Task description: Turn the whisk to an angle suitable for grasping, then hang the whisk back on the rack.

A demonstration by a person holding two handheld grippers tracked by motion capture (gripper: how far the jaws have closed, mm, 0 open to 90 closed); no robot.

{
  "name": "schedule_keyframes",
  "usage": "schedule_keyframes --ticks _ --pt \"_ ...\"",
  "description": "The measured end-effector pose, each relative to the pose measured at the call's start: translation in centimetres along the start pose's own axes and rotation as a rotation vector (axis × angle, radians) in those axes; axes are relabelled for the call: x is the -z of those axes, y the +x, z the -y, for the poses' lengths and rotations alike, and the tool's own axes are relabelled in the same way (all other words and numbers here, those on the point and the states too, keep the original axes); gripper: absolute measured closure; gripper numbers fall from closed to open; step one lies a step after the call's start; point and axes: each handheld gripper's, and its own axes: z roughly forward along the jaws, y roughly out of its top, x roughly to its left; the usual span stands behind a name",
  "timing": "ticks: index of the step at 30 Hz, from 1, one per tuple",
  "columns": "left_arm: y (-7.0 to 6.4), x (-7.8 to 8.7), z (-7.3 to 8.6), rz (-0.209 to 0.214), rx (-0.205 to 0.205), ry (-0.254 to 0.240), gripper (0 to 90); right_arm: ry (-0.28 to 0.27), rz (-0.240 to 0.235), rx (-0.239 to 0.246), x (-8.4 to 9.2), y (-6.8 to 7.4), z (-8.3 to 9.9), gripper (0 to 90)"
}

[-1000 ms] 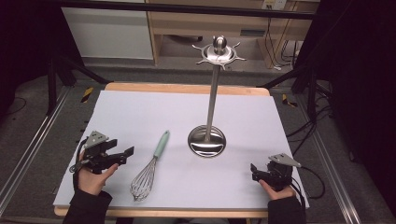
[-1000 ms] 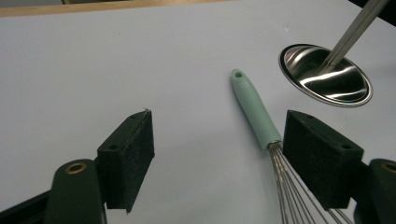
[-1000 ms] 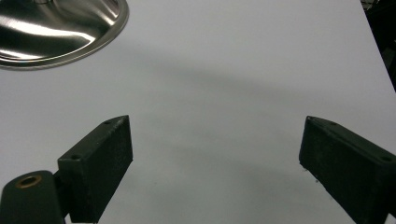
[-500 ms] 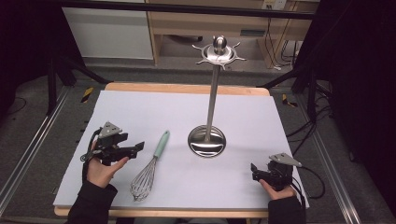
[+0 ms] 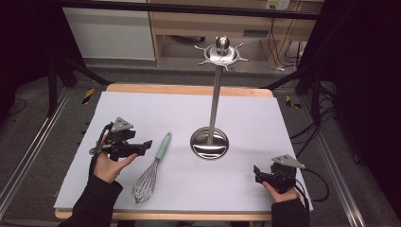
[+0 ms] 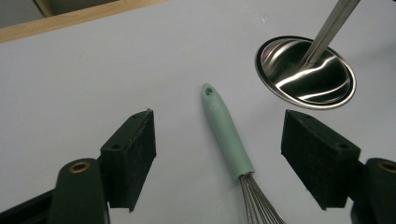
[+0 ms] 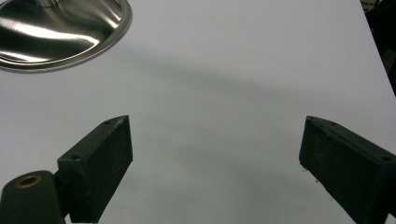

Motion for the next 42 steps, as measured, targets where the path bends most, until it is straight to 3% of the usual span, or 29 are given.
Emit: schedule_keyframes --ticks 16,21,30,33,42 --pt "-0.8 -2.2 -1.1 -0.004 -0.032 0.091 25.5 0.009 -0.001 0.011 -0.1 0.1 0.0 10.1" --pt "-1.2 -3.3 -1.3 -0.013 -0.058 0.152 26.1 0.012 -0.002 0.017 -0.3 0.0 0.0 10.1" --pt "-1.5 -4.7 -0.9 -0.01 -0.04 0.192 27.4 0.018 -0.006 0.021 -0.4 0.0 0.0 10.1" --pt "-1.6 -5.3 -0.6 -0.013 -0.052 0.241 27.5 0.015 -0.008 0.023 -0.4 0.0 -0.1 10.1" --pt "-2.1 -6.7 0.2 -0.016 -0.045 0.303 32.7 0.016 -0.007 0.021 -0.4 0.0 -0.2 10.1"
